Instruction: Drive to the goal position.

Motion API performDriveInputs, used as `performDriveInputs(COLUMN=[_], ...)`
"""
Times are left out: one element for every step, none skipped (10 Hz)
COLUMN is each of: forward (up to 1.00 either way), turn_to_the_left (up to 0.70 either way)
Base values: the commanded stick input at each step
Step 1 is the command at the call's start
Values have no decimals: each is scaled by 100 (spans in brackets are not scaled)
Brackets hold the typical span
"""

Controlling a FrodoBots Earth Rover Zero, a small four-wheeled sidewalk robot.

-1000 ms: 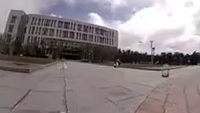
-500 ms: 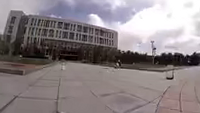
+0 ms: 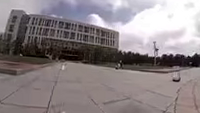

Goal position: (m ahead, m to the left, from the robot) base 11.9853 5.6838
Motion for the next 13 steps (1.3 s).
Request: performDriveInputs(forward=[70, 70, 70, 70, 70, 70, 70, 70, 70, 70, 70, 70, 70], turn_to_the_left=[0, 0, 0, 0, 0, 0, 0, 0, 0, 0, 0, 0, 0])
